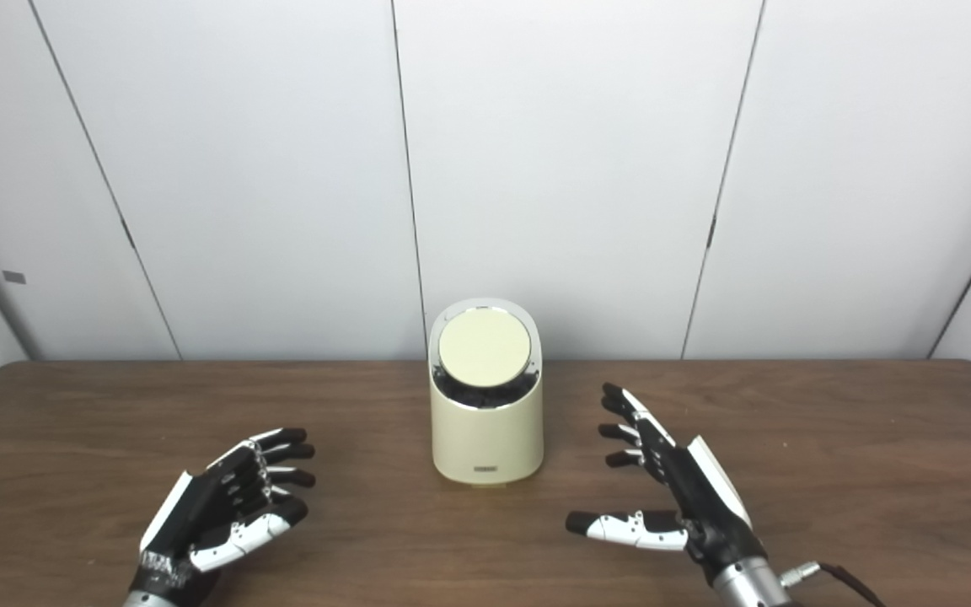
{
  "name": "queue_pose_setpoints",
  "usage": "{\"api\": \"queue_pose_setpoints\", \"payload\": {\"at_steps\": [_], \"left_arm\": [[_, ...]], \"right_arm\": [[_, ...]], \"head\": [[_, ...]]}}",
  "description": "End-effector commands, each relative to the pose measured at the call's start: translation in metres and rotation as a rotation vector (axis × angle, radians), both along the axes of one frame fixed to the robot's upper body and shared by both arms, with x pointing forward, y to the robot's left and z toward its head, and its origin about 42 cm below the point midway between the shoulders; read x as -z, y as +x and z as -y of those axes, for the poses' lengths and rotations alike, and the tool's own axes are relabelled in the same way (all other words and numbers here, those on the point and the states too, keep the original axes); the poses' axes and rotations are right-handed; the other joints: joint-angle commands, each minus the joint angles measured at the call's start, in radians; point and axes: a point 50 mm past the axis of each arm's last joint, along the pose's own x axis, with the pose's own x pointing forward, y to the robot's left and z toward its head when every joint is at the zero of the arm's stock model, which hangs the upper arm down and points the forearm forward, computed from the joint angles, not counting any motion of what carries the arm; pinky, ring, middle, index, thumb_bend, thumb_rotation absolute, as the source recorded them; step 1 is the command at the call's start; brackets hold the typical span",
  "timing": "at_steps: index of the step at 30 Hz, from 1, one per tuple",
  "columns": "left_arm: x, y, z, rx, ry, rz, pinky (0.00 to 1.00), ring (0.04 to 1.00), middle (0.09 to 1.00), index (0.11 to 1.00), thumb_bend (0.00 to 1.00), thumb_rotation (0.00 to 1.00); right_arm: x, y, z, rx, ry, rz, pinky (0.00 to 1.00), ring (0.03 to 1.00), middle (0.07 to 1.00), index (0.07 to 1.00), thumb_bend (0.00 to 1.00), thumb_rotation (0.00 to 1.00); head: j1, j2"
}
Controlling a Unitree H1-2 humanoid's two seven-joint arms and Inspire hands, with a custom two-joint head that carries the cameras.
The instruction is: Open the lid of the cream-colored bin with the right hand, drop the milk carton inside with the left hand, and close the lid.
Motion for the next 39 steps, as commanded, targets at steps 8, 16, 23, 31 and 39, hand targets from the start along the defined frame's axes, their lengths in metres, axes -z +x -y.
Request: {"api": "queue_pose_setpoints", "payload": {"at_steps": [8, 16, 23, 31, 39], "left_arm": [[-0.025, 0.007, -0.002, 0.032, -0.008, 0.105, 0.56, 0.718, 0.816, 0.903, 0.8, 0.26], [-0.025, 0.005, -0.002, 0.032, -0.025, 0.106, 0.55, 0.714, 0.813, 0.894, 0.83, 0.3], [-0.022, 0.005, 0.0, 0.026, -0.048, 0.096, 0.56, 0.717, 0.81, 0.88, 0.81, 0.28], [-0.024, 0.005, 0.0, 0.008, -0.059, 0.096, 0.54, 0.702, 0.797, 0.864, 0.78, 0.27], [-0.024, 0.005, -0.001, 0.013, -0.074, 0.092, 0.54, 0.705, 0.801, 0.864, 0.77, 0.25]], "right_arm": [[-0.005, -0.003, 0.002, 0.024, 0.12, 0.083, 0.75, 0.872, 0.925, 0.949, 0.77, 0.3], [0.005, -0.009, 0.009, 0.035, 0.167, 0.087, 0.8, 0.884, 0.921, 0.94, 0.82, 0.34], [0.004, -0.011, 0.011, 0.043, 0.158, 0.085, 0.79, 0.866, 0.911, 0.934, 0.82, 0.35], [0.006, -0.008, 0.017, 0.049, 0.162, 0.083, 0.8, 0.854, 0.914, 0.939, 0.8, 0.33], [0.005, -0.01, 0.014, 0.049, 0.161, 0.084, 0.8, 0.852, 0.911, 0.939, 0.82, 0.33]], "head": [[-0.016, 0.017], [-0.025, 0.031], [-0.015, 0.036], [-0.012, 0.036], [-0.015, 0.036]]}}
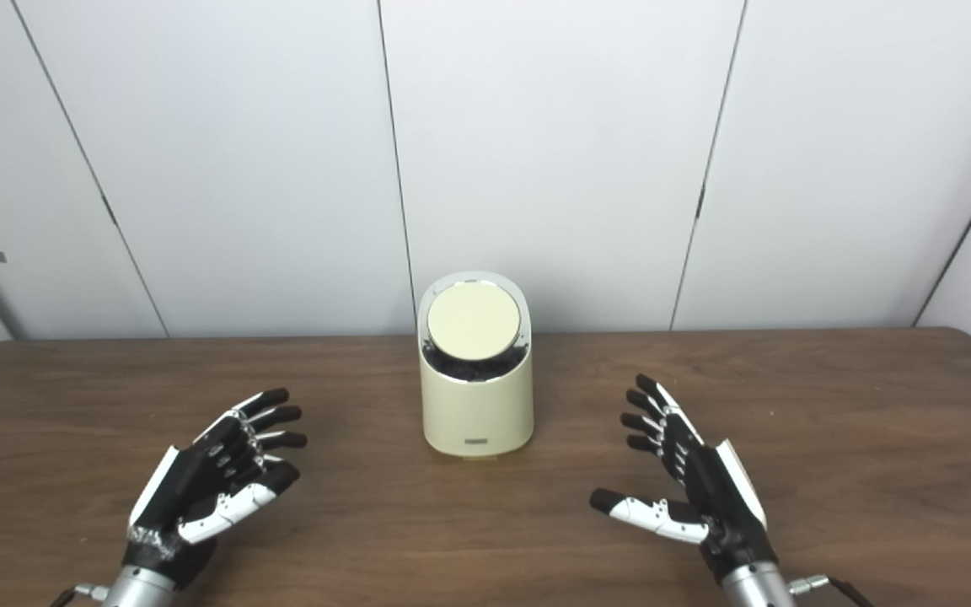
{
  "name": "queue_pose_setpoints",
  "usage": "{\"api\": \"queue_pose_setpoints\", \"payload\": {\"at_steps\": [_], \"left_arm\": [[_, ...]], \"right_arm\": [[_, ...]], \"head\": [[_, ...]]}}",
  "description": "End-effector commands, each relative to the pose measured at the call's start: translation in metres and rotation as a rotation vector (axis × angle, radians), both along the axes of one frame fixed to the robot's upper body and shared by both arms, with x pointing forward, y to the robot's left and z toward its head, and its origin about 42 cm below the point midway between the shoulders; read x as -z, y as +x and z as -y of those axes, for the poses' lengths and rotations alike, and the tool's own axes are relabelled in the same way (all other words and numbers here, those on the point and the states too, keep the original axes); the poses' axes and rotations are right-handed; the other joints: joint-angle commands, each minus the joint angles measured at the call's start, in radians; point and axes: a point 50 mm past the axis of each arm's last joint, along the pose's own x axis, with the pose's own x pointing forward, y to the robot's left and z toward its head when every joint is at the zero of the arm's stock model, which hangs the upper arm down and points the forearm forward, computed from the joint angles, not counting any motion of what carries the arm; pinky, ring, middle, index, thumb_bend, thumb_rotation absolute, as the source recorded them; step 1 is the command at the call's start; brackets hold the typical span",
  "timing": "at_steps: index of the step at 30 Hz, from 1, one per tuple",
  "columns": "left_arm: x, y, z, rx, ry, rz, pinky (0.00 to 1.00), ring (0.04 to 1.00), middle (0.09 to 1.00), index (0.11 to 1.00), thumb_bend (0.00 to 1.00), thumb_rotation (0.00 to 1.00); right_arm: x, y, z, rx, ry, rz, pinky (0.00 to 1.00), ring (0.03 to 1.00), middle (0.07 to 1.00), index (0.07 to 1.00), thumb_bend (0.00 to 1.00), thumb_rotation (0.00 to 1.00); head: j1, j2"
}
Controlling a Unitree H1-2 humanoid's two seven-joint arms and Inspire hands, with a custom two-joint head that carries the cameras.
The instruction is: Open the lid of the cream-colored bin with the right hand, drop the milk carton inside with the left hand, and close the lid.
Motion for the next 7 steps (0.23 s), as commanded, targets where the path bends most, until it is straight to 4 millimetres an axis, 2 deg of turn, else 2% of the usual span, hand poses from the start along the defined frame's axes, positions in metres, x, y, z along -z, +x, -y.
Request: {"api": "queue_pose_setpoints", "payload": {"at_steps": [1, 7], "left_arm": [[-0.0205, 0.0056, -0.0017, 0.008, 0.001, 0.077, 0.54, 0.707, 0.804, 0.864, 0.76, 0.25], [-0.0208, 0.0046, -0.0035, 0.02, 0.014, 0.065, 0.7, 0.799, 0.851, 0.879, 0.79, 0.28]], "right_arm": [[-0.0189, 0.0043, 0.0003, -0.006, 0.002, 0.101, 0.8, 0.852, 0.91, 0.939, 0.82, 0.32], [-0.0167, 0.0049, 0.0062, 0.004, -0.004, 0.114, 0.81, 0.864, 0.917, 0.94, 0.79, 0.29]], "head": [[-0.001, 0.0], [0.0, 0.003]]}}
